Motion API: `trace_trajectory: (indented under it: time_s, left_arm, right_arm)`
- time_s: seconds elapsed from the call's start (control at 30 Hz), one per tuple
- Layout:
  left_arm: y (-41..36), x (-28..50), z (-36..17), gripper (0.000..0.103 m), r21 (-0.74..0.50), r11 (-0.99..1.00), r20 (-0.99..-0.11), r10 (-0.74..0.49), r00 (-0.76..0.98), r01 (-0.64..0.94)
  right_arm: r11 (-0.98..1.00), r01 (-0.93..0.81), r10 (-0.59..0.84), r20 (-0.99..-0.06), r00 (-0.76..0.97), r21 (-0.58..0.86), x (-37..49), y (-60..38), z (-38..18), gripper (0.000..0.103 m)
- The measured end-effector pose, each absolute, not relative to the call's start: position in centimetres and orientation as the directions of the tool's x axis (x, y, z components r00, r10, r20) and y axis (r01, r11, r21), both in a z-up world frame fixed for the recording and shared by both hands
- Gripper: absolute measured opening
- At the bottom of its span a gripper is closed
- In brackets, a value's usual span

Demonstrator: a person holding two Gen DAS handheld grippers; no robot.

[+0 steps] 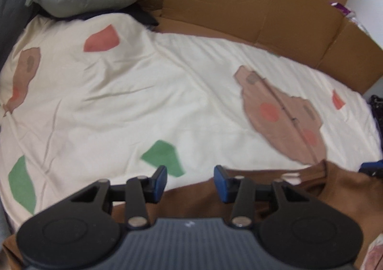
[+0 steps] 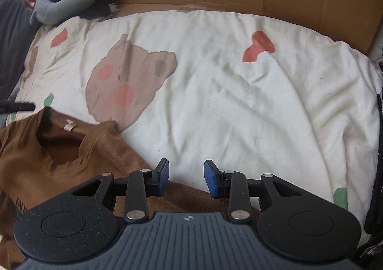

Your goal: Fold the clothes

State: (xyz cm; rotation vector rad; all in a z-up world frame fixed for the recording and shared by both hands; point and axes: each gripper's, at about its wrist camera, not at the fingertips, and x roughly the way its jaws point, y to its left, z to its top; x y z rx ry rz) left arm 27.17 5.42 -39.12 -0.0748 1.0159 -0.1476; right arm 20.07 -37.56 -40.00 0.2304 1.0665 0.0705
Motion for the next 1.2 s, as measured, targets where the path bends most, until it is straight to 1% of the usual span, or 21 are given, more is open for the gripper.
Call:
trace_trajectory:
  time_s: [0.13, 0.27, 0.5, 0.57, 0.67, 0.8, 1.07, 1.13, 1.2]
  left_arm:
    - [2.1, 27.6, -38.2, 0.047, -0.178, 0.973, -0.818, -0.23, 0.527, 0.148]
    - [-1.6, 28.2, -38.3, 0.053, -0.244, 0.949, -0.801, -0.314, 0.509, 0.201]
    - [-8.1, 29.1, -40.3, 0.053, -0.313, 0.896, -0.803, -0.427, 0.416, 0.315]
    - [-9.3, 29.5, -41.2, 0.053, -0.313, 0.894, -0.815, -0.427, 0.392, 0.322]
    - [-10.0, 30.3, -42.4, 0.051, -0.323, 0.9, -0.832, -0.418, 0.365, 0.293]
    - [-10.8, 30.9, -42.7, 0.051, -0.354, 0.893, -0.832, -0.436, 0.343, 0.276]
    - [-12.2, 30.4, -43.6, 0.051, -0.362, 0.899, -0.859, -0.424, 0.288, 0.246]
    - [-12.2, 29.8, -43.8, 0.047, -0.363, 0.899, -0.862, -0.423, 0.278, 0.244]
    - [-12.1, 29.3, -43.8, 0.041, -0.361, 0.9, -0.866, -0.421, 0.269, 0.245]
  right_arm:
    - [0.975, 0.028, 0.181, -0.863, 0.471, 0.22, 20.0, -37.4, -40.2, 0.039]
    - [0.978, -0.005, 0.184, -0.861, 0.473, 0.206, 19.4, -36.9, -39.9, 0.039]
    - [0.978, -0.026, 0.194, -0.845, 0.498, 0.208, 18.3, -36.5, -38.9, 0.039]
    - [0.976, -0.028, 0.199, -0.842, 0.5, 0.214, 18.0, -36.5, -38.9, 0.039]
    - [0.976, -0.033, 0.203, -0.841, 0.501, 0.216, 17.8, -36.5, -38.8, 0.039]
    - [0.975, -0.04, 0.208, -0.841, 0.5, 0.217, 17.6, -36.5, -38.8, 0.039]
    - [0.978, -0.083, 0.206, -0.851, 0.483, 0.189, 16.8, -35.4, -39.4, 0.039]
    - [0.979, -0.094, 0.205, -0.854, 0.478, 0.183, 16.6, -35.2, -39.5, 0.039]
    - [0.979, -0.104, 0.204, -0.859, 0.469, 0.176, 16.4, -34.9, -39.8, 0.039]
